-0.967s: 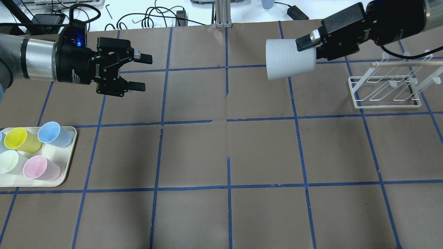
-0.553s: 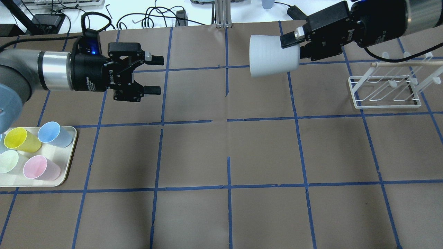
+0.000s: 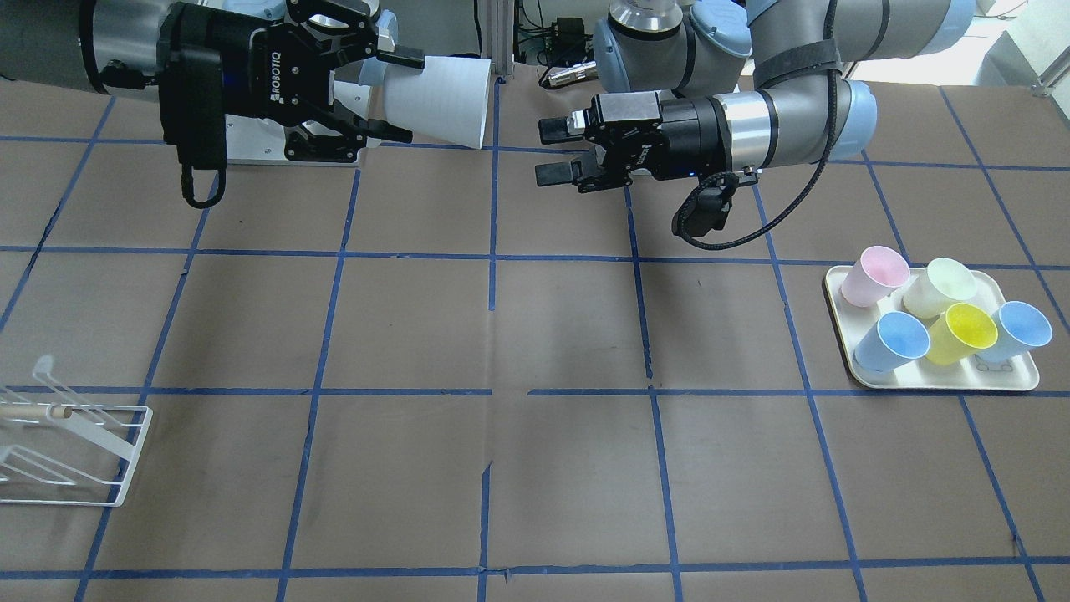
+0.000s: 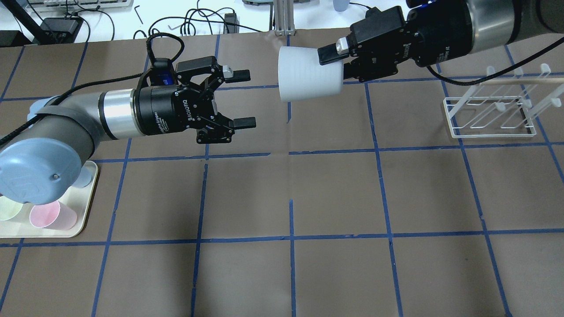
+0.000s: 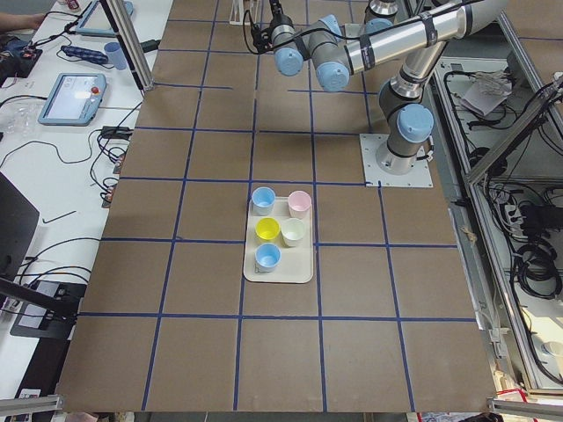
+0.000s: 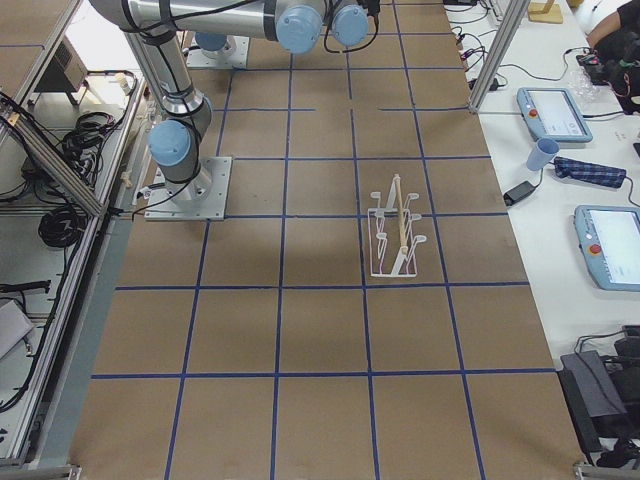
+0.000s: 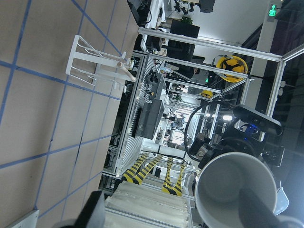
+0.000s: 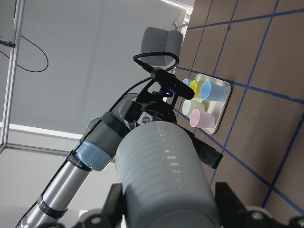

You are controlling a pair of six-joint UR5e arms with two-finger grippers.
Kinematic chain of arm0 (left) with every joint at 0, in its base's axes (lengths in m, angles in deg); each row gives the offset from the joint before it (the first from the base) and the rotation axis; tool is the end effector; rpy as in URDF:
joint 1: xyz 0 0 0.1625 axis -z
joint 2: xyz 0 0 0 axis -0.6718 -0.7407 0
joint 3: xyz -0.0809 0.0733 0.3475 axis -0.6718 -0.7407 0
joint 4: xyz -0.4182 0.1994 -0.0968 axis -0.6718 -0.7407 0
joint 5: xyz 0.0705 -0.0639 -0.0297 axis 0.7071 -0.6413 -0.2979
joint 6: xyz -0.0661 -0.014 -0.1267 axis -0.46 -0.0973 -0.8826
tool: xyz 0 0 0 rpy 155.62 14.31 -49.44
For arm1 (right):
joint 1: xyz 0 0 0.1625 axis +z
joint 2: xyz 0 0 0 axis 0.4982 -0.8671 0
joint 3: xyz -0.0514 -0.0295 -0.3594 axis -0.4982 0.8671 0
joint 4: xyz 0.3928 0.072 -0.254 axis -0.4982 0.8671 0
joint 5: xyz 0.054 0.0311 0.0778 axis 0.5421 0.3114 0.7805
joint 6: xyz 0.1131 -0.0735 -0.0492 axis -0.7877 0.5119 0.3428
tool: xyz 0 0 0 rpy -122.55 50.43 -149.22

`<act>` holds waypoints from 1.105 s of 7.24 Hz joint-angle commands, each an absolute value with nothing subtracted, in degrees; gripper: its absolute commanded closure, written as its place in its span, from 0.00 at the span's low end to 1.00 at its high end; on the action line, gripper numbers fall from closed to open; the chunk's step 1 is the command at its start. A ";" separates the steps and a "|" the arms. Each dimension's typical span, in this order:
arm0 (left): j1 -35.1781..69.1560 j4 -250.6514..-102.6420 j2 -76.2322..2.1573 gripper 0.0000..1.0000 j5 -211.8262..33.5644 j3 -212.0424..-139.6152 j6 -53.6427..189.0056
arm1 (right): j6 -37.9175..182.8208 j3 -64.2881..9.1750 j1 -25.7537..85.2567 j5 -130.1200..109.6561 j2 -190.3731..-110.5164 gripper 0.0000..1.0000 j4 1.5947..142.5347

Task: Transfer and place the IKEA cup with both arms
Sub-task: 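Carry the white cup toward the left gripper while the left arm reaches toward it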

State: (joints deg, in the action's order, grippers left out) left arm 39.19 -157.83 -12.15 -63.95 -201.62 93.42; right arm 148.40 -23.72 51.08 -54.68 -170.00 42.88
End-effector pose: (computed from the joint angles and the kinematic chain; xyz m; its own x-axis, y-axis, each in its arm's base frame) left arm -0.2029 -0.5080 0.3028 -0.0158 -0.3127 0.9497 -0.1303 0.9424 0.3081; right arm 0.1854 -0.5326 0.4232 -0.2338 -0.2878 -0.9287 -0.1669 0.9529 -0.2533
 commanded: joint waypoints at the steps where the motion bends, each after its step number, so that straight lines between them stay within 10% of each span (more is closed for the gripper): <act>1: 43.46 -157.84 -11.47 0.00 -69.05 -201.93 92.96 | 148.45 -23.86 52.91 -54.26 -169.85 0.55 43.48; 5: 44.45 -157.84 -10.41 0.07 -69.44 -202.72 92.96 | 148.37 -24.12 53.70 -52.59 -169.93 0.52 43.57; 8: 44.45 -157.31 -11.29 0.48 -69.62 -202.72 93.05 | 148.28 -24.12 53.70 -52.59 -169.93 0.46 43.75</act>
